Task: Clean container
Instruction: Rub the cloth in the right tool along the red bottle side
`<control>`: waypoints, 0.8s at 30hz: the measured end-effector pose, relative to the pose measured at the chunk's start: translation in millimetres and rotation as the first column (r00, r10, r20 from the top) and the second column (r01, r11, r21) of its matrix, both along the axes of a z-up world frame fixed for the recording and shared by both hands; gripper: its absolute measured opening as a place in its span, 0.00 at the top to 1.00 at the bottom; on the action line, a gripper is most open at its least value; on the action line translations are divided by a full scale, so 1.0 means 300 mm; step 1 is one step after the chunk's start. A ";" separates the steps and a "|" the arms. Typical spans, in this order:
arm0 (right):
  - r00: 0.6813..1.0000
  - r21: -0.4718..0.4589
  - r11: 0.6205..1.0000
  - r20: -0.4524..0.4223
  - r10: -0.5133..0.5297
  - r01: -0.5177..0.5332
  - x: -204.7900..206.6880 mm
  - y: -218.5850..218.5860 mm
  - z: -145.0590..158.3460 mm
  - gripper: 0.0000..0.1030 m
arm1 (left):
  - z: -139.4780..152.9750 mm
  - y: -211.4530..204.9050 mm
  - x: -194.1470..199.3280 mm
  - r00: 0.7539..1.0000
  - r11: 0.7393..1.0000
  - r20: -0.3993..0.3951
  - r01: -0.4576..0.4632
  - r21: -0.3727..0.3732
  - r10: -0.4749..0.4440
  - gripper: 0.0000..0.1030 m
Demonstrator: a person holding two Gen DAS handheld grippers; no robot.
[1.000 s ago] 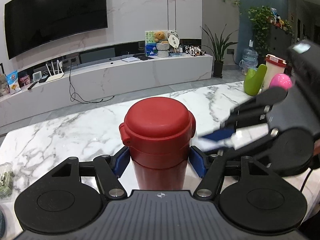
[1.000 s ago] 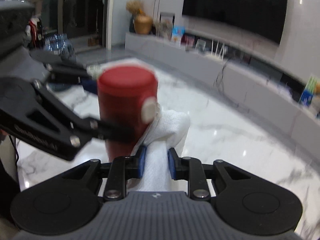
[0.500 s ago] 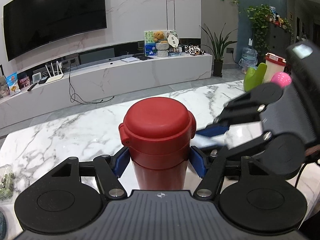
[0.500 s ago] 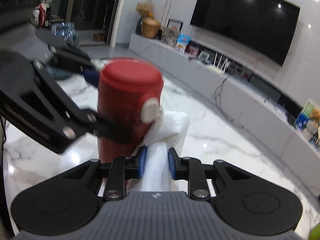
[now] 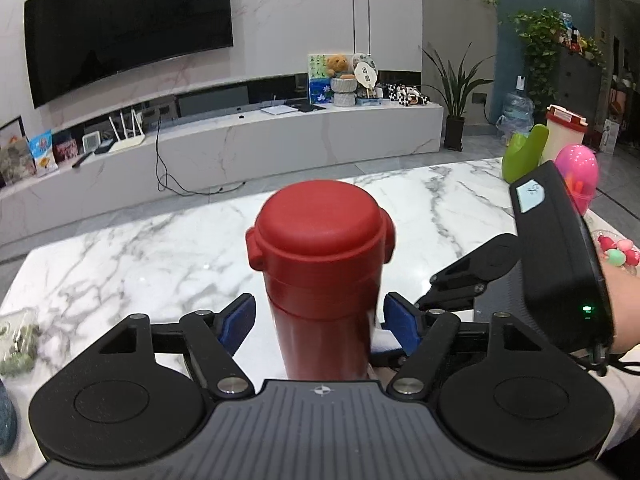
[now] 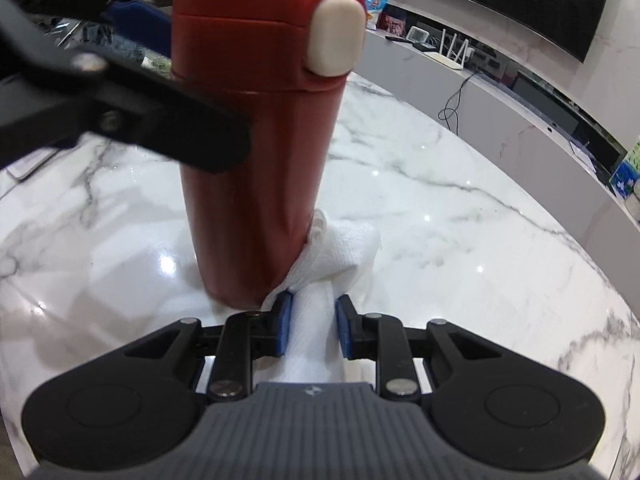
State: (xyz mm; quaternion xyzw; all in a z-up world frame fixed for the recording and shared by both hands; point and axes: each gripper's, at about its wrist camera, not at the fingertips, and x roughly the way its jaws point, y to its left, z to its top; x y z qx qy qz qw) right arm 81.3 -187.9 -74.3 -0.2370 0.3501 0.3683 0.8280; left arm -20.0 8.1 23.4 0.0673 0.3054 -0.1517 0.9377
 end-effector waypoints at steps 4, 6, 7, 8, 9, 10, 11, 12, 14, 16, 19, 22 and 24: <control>1.000 -0.006 1.000 -0.028 -0.005 0.005 -0.011 0.004 0.010 0.74 | 0.011 -0.006 -0.014 1.000 1.000 0.004 0.011 0.007 -0.011 0.35; 0.999 -0.005 1.000 -0.040 -0.002 0.002 -0.020 0.004 0.014 0.74 | 0.013 -0.005 -0.015 1.000 1.000 0.005 0.012 0.006 -0.013 0.35; 0.999 -0.001 1.000 -0.046 0.000 0.000 -0.024 0.002 0.017 0.74 | 0.013 -0.004 -0.012 1.000 1.000 0.005 0.012 0.005 -0.012 0.35; 0.999 0.002 1.000 -0.049 0.001 -0.001 -0.026 0.002 0.018 0.74 | 0.013 -0.003 -0.009 1.000 1.000 0.006 0.010 0.005 -0.010 0.35; 0.999 0.003 1.000 -0.051 0.002 -0.001 -0.027 0.004 0.018 0.74 | 0.013 -0.004 -0.006 1.000 1.000 0.009 0.007 0.006 -0.007 0.35; 0.999 0.004 1.000 -0.053 0.002 -0.002 -0.027 0.005 0.018 0.74 | 0.013 -0.004 0.000 1.000 1.000 0.013 -0.001 0.004 0.001 0.35; 0.998 0.005 1.000 -0.055 0.002 -0.002 -0.028 0.007 0.018 0.74 | 0.014 -0.005 0.005 1.000 1.000 0.016 -0.013 0.000 0.013 0.35; 0.998 0.006 1.000 -0.057 0.002 -0.001 -0.027 0.009 0.018 0.74 | 0.016 -0.007 0.011 0.999 1.000 0.019 -0.028 -0.007 0.028 0.35; 0.998 0.005 1.000 -0.058 0.000 0.000 -0.023 0.013 0.018 0.74 | 0.020 -0.015 0.014 0.998 0.998 0.028 -0.050 -0.025 0.051 0.36; 0.998 0.007 1.000 -0.060 -0.002 0.002 -0.024 0.016 0.018 0.74 | 0.016 -0.027 0.016 0.998 0.999 0.045 -0.051 -0.007 0.052 0.39; 0.998 0.013 1.000 -0.067 -0.004 0.005 -0.077 -0.006 0.020 0.74 | 0.015 -0.028 0.023 0.998 1.000 0.064 -0.013 0.015 0.012 0.40; 0.998 0.024 1.000 -0.067 -0.005 0.006 -0.073 -0.027 0.021 0.74 | 0.015 0.006 0.034 0.996 0.998 0.060 0.060 0.014 -0.061 0.40; 0.998 0.049 0.999 -0.053 -0.013 0.016 -0.064 -0.048 0.039 0.74 | 0.015 0.030 0.041 0.992 0.994 0.057 0.109 0.013 -0.110 0.40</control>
